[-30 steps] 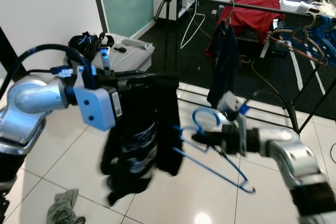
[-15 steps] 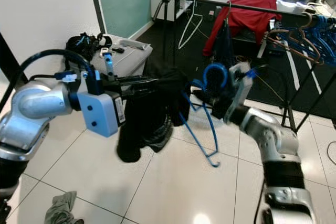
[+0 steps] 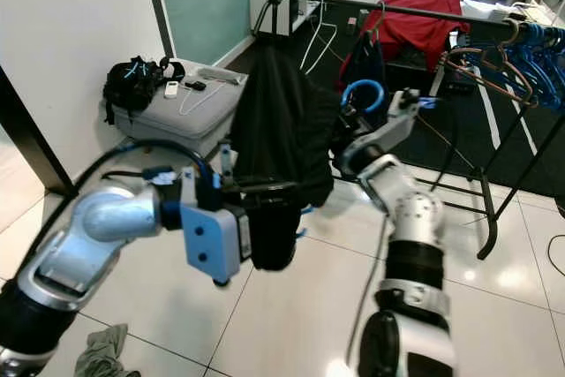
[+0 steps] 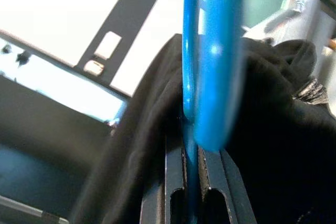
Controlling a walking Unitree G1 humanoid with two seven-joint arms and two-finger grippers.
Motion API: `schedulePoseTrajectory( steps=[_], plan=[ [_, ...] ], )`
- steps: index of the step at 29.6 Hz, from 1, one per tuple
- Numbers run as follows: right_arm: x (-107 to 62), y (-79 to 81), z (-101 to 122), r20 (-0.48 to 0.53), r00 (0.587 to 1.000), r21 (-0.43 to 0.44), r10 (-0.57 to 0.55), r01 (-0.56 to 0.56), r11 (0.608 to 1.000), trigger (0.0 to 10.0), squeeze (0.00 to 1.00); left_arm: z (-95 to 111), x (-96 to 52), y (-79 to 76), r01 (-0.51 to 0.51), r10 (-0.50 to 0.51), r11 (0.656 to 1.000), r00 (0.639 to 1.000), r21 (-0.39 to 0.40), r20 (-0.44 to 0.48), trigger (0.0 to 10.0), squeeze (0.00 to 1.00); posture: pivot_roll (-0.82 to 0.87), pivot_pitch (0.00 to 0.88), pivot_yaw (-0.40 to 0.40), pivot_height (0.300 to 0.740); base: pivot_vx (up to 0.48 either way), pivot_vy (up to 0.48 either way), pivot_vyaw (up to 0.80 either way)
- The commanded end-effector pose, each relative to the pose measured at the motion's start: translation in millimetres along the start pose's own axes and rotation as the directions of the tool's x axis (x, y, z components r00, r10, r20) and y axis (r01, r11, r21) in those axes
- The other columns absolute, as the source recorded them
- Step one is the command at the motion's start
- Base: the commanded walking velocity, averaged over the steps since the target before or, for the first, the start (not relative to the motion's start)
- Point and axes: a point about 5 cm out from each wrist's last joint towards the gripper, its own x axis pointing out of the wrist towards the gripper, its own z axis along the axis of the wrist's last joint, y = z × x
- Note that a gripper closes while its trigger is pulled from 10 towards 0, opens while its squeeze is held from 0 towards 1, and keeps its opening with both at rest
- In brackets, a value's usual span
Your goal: Hang hanger
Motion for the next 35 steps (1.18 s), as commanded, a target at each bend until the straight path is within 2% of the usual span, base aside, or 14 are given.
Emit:
schedulePoseTrajectory(
  steps=[1,4,10,12,14,17,22,24,29,32,34,35],
  plan=[
    [2.3,3.3,14,0.094,0.995,0.045,-0.031,0.027,0.999,10.0,0.00,12,5.2,-3.7,0.007,-0.008,1.000,0.999,0.017,0.045,10.0,0.00,0.00,0.000,-0.061,0.740,0.000,0.000,0.00],
    [4.4,3.7,27,0.161,0.985,0.085,-0.057,0.043,0.995,10.0,0.00,12,4.5,-5.8,0.008,-0.009,1.000,0.999,0.008,0.038,10.0,0.00,0.00,0.000,-0.063,0.740,0.000,0.000,0.00],
    [3.6,7.7,53,0.234,0.968,0.100,-0.088,0.066,0.993,10.0,0.00,9,0.8,-8.3,0.009,-0.009,1.000,1.000,0.002,0.010,10.0,0.00,0.00,0.000,-0.069,0.740,0.000,0.000,0.00],
    [-0.2,10.6,64,0.262,0.961,0.104,-0.085,0.060,0.993,10.0,0.00,5,-4.9,-8.6,0.010,-0.010,1.000,1.000,0.002,-0.017,10.0,0.00,0.00,0.000,-0.072,0.740,0.000,0.000,0.00],
    [-0.2,10.6,64,0.262,0.961,0.104,-0.085,0.060,0.993,10.0,0.00,5,-4.9,-8.6,0.010,-0.010,1.000,1.000,0.002,-0.017,10.0,0.00,0.00,0.000,-0.072,0.740,0.000,0.000,0.00],
    [-3.7,14.1,71,0.278,0.958,0.124,-0.069,0.036,0.992,10.0,0.00,-1,-16.7,-8.1,0.015,-0.015,1.000,0.998,0.005,-0.068,10.0,0.00,-0.01,0.000,-0.067,0.740,0.000,0.000,0.00],
    [-5.0,15.6,72,0.279,0.958,0.135,-0.061,0.024,0.991,10.0,0.00,-5,-23.5,-8.3,0.022,-0.021,1.000,0.995,0.007,-0.099,10.0,0.00,-0.01,0.000,-0.067,0.740,0.000,0.000,0.00],
    [-5.2,17.6,71,0.289,0.956,0.168,-0.051,0.001,0.986,10.0,0.00,-10,-35.3,-12.4,0.039,-0.038,0.999,0.988,0.000,-0.151,10.0,0.00,0.00,0.000,-0.065,0.740,0.000,0.000,0.00],
    [-3.0,15.9,72,0.326,0.942,0.186,-0.085,0.025,0.982,10.0,0.00,-6,-31.3,-17.6,0.034,-0.037,0.999,0.991,-0.024,-0.128,10.0,0.00,0.00,0.000,-0.064,0.740,0.000,0.000,0.00],
    [-3.0,10.6,77,0.388,0.907,0.174,-0.162,0.101,0.980,10.0,0.00,4,-20.5,-21.9,0.022,-0.026,0.999,0.997,-0.048,-0.077,10.0,0.00,0.00,0.000,-0.064,0.740,0.000,0.000,0.00],
    [-3.0,10.6,77,0.388,0.907,0.174,-0.162,0.101,0.980,10.0,0.00,4,-20.5,-21.9,0.022,-0.026,0.999,0.997,-0.048,-0.077,10.0,0.00,0.00,0.000,-0.064,0.740,0.000,0.000,0.00],
    [-3.7,8.2,79,0.408,0.893,0.147,-0.192,0.143,0.979,10.0,0.00,9,-14.9,-24.0,0.017,-0.020,0.998,0.999,-0.060,-0.049,10.0,0.00,0.00,0.000,-0.064,0.740,0.000,0.000,0.00]
  ],
)
